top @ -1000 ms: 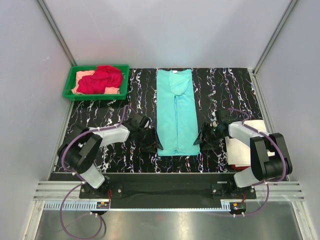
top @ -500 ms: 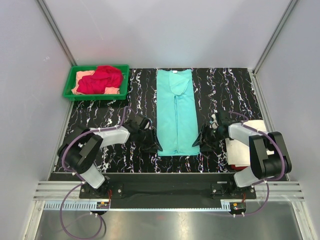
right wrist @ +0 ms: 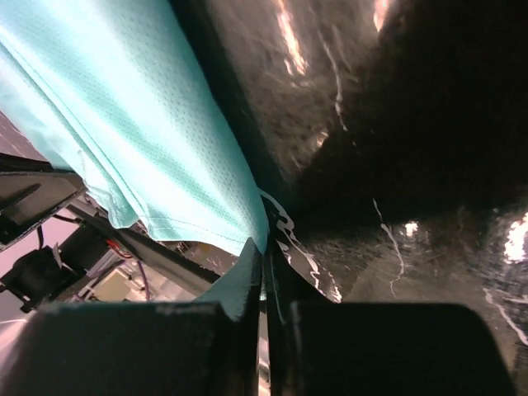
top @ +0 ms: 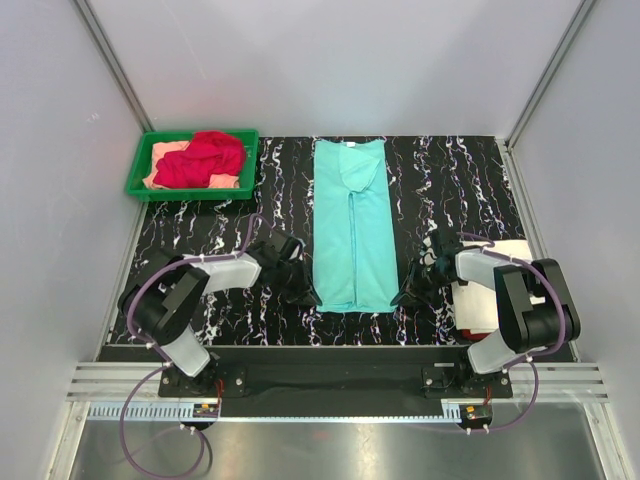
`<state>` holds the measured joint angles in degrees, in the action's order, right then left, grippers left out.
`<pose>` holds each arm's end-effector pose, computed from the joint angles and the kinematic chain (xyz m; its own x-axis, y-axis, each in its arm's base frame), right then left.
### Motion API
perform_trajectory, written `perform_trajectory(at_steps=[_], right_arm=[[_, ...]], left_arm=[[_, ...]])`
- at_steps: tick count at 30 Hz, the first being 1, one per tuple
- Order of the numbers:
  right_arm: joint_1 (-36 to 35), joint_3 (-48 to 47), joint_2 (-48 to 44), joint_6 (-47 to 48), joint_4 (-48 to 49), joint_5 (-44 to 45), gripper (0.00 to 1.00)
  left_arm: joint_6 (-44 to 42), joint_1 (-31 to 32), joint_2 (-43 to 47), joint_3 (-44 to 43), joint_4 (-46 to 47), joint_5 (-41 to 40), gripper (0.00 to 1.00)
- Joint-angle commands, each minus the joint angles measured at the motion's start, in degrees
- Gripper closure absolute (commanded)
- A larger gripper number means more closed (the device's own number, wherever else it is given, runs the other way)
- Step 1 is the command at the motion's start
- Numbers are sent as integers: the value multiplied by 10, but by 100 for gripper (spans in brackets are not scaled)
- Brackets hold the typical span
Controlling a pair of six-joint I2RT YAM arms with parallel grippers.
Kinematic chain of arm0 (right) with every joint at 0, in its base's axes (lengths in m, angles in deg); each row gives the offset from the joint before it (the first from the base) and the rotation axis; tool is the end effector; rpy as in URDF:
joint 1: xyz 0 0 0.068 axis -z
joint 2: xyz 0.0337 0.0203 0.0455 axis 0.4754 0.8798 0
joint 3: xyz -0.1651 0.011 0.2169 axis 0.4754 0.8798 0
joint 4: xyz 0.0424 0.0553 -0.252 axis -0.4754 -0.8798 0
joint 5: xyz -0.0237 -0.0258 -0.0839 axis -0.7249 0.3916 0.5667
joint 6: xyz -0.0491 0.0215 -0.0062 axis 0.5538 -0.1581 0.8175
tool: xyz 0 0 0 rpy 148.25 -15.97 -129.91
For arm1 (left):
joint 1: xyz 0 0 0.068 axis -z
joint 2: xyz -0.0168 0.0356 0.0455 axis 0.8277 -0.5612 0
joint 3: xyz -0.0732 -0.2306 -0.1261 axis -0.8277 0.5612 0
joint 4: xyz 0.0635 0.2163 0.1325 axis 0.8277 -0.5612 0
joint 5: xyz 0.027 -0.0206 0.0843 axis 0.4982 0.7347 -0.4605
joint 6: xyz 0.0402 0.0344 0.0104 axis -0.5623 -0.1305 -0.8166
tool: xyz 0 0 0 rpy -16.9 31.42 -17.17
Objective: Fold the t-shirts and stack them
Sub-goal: Fold the tshirt
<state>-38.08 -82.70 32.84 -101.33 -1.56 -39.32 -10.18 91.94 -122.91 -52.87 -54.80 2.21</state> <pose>0.2292 0.0583 0.1221 -0.9644 0.2599 0.0489 0.2409 0.7874 0.5674 0.2233 -0.1816 0.1263 -0.9858 -0.1675 0.0153 -0.1431 0.7874 -0.5996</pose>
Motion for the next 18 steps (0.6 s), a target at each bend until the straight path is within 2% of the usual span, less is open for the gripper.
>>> perform_trajectory(at_steps=[1, 6, 11, 15, 18], right_arm=[[0, 15, 6, -11, -4, -7, 100], [-20, 41, -53, -46, -25, -9, 100], [-90, 60, -134, -110, -62, -2, 100], [-103, 80, -209, -145, -97, 5, 100], [-107, 98, -251, -162, -103, -15, 100]], left_arm=[[-22, 6, -5, 23, -36, -50, 100], [-5, 21, 42, 52, -55, -55, 100], [46, 71, 112, 85, -73, -61, 100], [66, 100, 184, 97, -108, -82, 100], [73, 103, 206, 86, -124, -79, 100]])
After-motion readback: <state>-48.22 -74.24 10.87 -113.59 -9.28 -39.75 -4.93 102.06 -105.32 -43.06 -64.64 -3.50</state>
